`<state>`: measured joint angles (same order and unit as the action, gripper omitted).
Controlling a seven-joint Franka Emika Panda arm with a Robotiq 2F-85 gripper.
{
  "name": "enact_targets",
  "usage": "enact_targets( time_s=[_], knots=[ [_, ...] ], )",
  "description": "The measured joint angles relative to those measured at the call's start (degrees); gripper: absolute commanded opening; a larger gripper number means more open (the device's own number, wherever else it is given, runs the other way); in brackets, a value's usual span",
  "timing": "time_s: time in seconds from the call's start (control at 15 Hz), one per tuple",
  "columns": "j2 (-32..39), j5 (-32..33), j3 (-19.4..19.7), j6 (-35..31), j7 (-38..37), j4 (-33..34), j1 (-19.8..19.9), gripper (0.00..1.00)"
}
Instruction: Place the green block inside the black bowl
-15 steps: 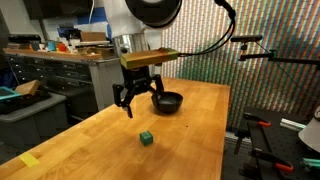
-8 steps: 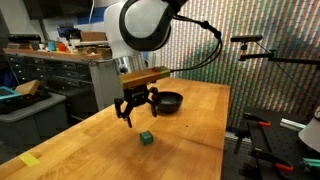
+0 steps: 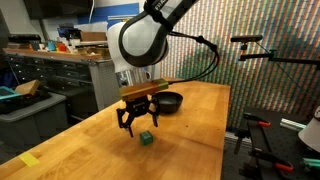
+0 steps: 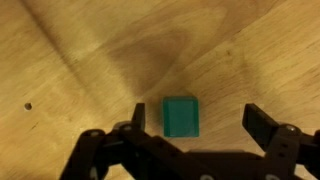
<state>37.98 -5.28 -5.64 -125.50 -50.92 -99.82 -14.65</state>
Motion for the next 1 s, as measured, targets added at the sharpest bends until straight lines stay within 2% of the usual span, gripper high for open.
enact_targets(
  time_s=[0.27, 0.33, 0.4, 0.73, 0.87, 1.0],
  knots=[
    [2.0, -1.0, 0.4, 0.0, 0.1, 0.7, 0.6, 1.0],
    [2.5, -1.1, 0.4, 0.0, 0.1, 0.9, 0.7, 0.91],
    [3.0, -1.3, 0.4, 0.0, 0.1, 1.2, 0.9, 0.73],
    [5.1, -2.9, 0.4, 0.0, 0.7, 2.8, 1.4, 0.34],
    [5.5, -3.3, 0.4, 0.1, 0.9, 3.3, 1.5, 0.2],
    [5.4, -3.9, 0.4, 0.1, 1.0, 3.7, 1.6, 0.18]
  ],
)
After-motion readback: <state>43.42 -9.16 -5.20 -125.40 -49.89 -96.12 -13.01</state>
